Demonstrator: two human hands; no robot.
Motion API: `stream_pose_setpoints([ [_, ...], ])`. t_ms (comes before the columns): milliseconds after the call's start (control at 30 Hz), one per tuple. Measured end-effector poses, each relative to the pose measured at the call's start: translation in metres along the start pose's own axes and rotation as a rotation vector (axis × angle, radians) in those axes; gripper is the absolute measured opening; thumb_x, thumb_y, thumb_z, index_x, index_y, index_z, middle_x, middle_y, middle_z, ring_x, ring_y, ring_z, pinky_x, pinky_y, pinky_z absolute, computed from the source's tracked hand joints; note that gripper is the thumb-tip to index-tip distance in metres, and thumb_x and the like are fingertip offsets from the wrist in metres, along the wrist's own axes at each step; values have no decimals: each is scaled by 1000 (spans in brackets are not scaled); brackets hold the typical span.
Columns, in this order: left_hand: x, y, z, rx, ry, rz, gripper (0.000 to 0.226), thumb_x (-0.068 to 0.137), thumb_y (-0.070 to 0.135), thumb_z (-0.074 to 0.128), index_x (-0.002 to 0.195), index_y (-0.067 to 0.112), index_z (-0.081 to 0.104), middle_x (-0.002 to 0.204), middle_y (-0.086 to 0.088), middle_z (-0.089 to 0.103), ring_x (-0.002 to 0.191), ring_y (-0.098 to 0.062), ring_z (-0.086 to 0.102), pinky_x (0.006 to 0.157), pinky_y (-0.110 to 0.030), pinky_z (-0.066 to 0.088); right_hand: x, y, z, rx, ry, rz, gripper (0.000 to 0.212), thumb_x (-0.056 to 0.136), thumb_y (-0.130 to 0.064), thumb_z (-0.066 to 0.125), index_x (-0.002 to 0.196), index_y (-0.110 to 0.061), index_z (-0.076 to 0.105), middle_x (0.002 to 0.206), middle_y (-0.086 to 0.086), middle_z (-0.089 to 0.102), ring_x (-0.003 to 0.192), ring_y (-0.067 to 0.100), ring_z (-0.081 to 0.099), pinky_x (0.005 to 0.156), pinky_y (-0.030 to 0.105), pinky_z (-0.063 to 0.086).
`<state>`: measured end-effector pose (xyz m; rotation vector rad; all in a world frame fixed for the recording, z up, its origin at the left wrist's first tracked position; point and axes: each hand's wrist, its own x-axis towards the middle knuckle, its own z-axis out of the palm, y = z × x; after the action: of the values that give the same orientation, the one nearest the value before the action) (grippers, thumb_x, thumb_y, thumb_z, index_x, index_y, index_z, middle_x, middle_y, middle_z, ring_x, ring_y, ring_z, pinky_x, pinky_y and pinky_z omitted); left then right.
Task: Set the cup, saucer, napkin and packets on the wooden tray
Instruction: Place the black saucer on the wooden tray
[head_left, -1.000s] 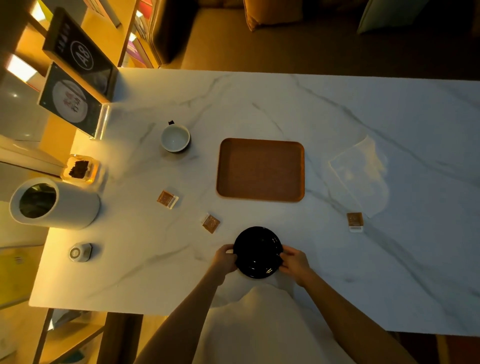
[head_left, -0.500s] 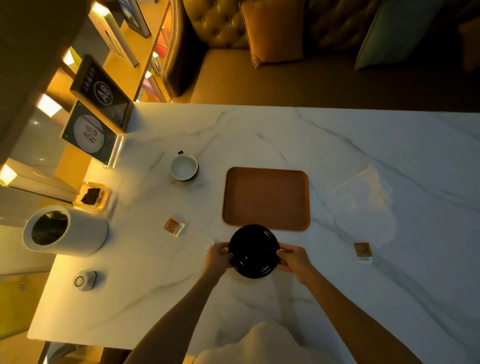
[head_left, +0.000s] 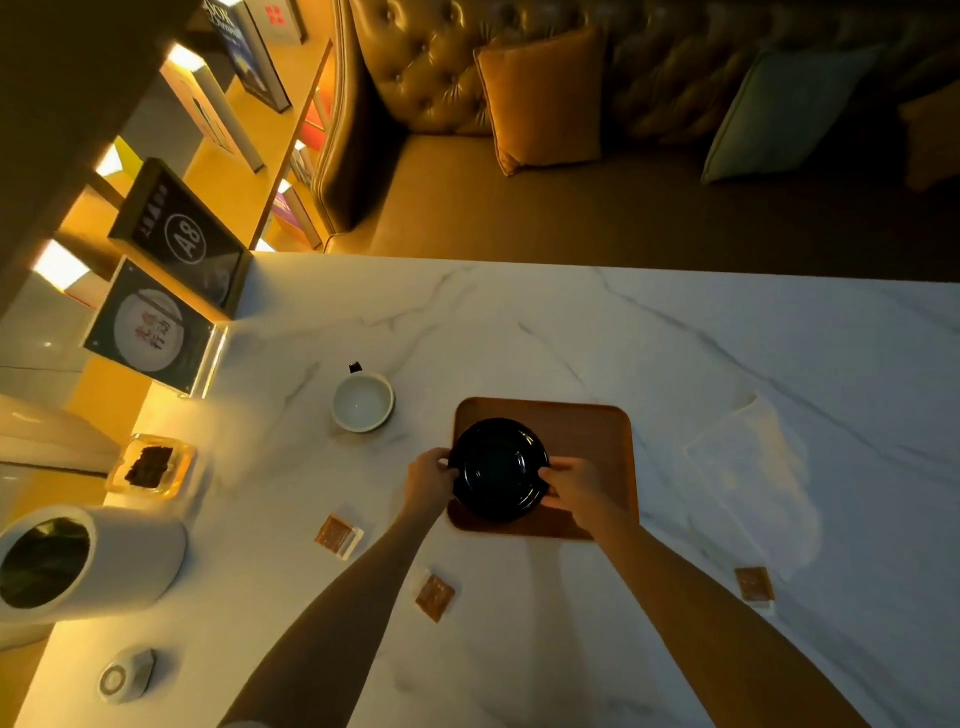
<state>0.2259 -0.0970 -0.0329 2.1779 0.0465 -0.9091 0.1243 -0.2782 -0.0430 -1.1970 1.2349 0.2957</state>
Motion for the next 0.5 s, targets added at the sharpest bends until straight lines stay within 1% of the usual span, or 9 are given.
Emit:
stream_pose_setpoints([
  [133,24,-4,0,25,17,-21,32,94,1,52,125,4,59,113,-19,67,98,-32,67,89,-43,57,21,-5,12,-19,25,13,37,89,-1,60,126,-4,57,119,21,63,95,28,64,84,40,57],
  [267,34,-8,4,9,33,-36,32,94,2,52,124,6,60,112,-17,67,96,-29,66,85,-39,57,36,-3,16,-37,32,17,36,90,0,59,126,-3,57,118,21,63,90,26,62,80,38,56],
  [400,36,-11,10,-4,36,-34,31,93,6,54,123,9,61,103,-12,70,87,-25,68,75,-34,57,44,0,14,-30,58,15,37,90,1,60,126,-3,58,116,20,64,86,24,63,78,38,56],
  [467,37,-12,11,19,50,-19,30,93,7,54,121,12,63,96,-7,70,80,-20,68,69,-30,55,45,-1,13,-20,52,5,37,90,1,59,126,-4,57,115,19,65,80,21,63,68,33,56],
  [500,37,-12,12,38,64,-11,29,93,8,54,120,14,64,92,-3,69,76,-18,67,65,-28,53,46,-1,13,-20,50,0,37,90,1,59,127,-4,57,116,19,65,79,21,64,65,31,56],
])
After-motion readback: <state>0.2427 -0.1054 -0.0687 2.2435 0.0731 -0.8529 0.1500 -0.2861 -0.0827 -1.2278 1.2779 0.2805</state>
